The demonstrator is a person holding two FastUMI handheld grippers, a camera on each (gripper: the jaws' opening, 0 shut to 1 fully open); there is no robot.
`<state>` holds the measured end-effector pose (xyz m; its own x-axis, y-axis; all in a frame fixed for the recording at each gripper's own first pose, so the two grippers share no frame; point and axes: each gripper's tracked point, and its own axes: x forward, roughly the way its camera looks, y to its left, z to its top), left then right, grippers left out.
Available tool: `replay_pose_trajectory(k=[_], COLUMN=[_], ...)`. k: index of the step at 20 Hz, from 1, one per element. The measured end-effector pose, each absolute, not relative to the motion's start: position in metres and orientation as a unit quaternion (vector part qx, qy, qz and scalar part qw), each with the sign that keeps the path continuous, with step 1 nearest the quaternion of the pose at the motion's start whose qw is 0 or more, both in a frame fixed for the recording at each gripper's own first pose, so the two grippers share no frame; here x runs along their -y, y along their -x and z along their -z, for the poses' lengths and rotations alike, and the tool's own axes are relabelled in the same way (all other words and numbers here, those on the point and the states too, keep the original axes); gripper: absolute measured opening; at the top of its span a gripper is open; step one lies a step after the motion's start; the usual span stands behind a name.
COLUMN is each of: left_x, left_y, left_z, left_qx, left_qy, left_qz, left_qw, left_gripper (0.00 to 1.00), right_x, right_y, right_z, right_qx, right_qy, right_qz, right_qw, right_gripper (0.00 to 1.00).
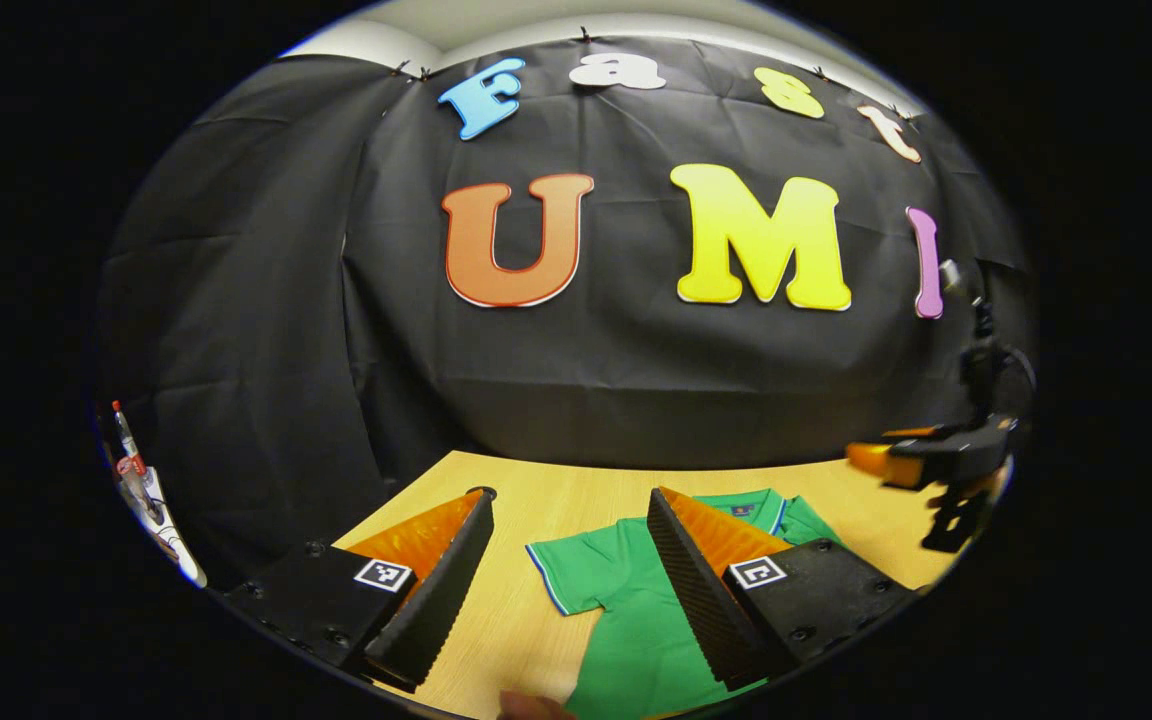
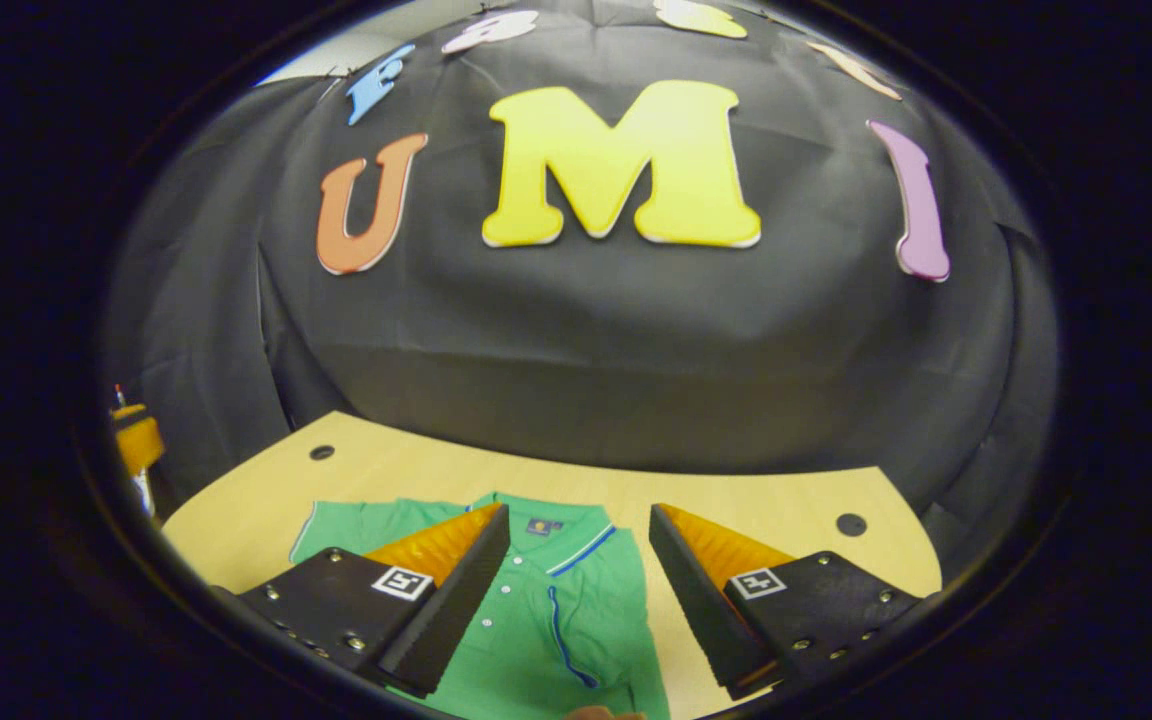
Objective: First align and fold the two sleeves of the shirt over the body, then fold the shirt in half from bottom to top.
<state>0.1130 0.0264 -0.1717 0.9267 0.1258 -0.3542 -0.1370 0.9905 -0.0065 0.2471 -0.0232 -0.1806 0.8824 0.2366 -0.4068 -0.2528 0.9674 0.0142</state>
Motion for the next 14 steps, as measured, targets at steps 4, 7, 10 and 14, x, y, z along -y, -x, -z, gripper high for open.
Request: replay_pose_trajectory(k=[4,7,10,14], left_x=[-0.035,-0.045,-0.054,-0.071], left_y=[-0.152,-0.183,-0.209,-0.23], left_z=[0.231,0.289,0.335,0.374], left_qx=[-0.219,-0.268,-0.311,-0.36], left_qy=[0.026,0.029,0.035,0.033], left_qz=[-0.068,-0.08,-0.095,-0.119], left_qw=[0.973,0.96,0.945,0.925], left_gripper=[0.99,0.99,0.99,0.99], right_x=[0.052,0.086,0.133,0.184], right_y=[-0.199,-0.17,-0.146,-0.122], right_z=[0.139,0.117,0.1,0.078], right_qx=[-0.199,-0.196,-0.195,-0.19], right_qy=[-0.013,-0.021,0.004,-0.001], right_qz=[-0.121,-0.099,-0.061,-0.001], right_qw=[0.972,0.975,0.979,0.982], right_gripper=[0.92,0.92,0.89,0.92])
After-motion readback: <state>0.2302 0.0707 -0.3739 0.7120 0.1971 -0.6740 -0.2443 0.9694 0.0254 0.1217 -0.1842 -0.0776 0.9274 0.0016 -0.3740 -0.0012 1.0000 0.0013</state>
